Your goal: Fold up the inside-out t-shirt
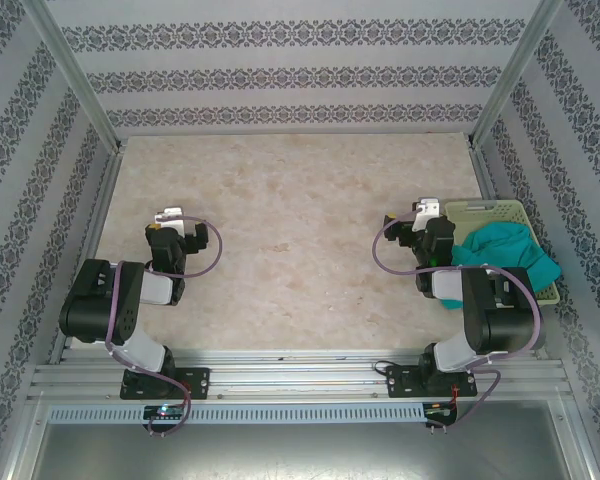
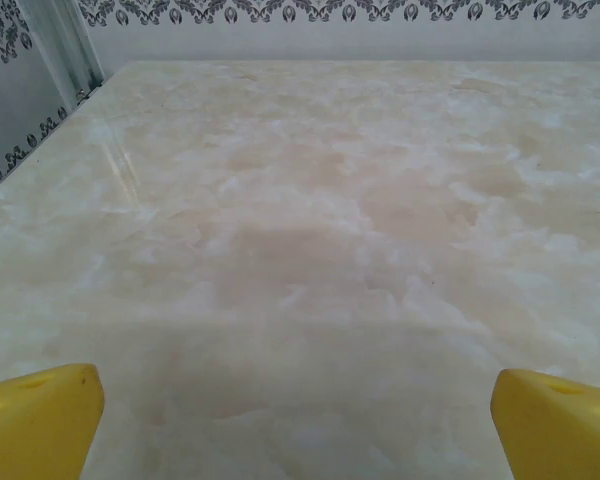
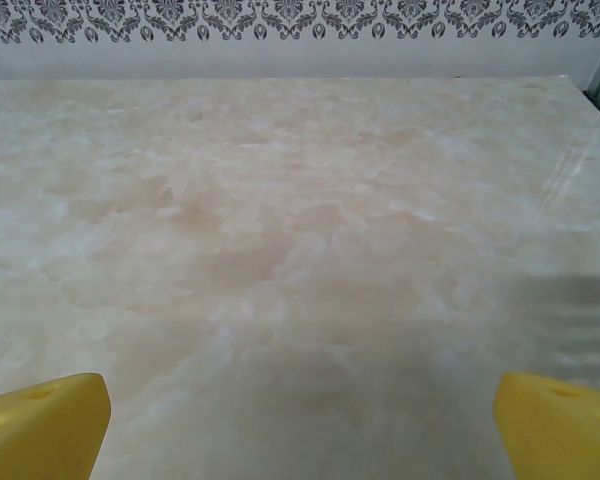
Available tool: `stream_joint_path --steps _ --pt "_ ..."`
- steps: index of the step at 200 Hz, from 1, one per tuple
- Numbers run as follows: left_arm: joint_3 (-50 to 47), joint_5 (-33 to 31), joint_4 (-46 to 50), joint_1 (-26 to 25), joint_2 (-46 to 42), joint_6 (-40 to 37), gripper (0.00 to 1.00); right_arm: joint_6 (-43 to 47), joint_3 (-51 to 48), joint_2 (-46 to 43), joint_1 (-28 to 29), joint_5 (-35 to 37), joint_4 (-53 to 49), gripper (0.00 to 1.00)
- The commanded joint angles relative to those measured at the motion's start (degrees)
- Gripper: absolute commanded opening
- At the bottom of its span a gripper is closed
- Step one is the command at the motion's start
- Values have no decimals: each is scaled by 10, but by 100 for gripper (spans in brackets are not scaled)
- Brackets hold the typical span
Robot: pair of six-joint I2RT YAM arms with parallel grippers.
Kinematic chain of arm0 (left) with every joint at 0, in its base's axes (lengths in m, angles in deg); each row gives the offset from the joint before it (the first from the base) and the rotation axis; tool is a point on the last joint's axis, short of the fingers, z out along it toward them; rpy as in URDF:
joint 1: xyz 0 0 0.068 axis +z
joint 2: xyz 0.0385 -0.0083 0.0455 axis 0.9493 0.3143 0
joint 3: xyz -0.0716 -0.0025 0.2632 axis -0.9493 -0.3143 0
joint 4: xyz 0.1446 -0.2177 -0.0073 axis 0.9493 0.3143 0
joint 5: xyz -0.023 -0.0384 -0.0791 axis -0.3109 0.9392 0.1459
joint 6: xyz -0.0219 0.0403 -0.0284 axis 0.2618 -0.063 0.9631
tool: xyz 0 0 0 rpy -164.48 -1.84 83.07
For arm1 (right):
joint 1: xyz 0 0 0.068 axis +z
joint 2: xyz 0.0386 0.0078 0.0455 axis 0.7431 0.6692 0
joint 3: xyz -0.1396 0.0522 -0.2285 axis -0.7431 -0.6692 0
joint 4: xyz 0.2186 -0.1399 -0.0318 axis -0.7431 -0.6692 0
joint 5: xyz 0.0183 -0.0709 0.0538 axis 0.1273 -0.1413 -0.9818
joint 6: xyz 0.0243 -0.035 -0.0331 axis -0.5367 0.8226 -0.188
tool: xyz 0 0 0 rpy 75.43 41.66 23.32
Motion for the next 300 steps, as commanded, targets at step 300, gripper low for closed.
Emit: stream_joint_path --steps 300 --pt "11 17 108 -13 -110 -24 100 8 -26 -61 -3 -29 18 98"
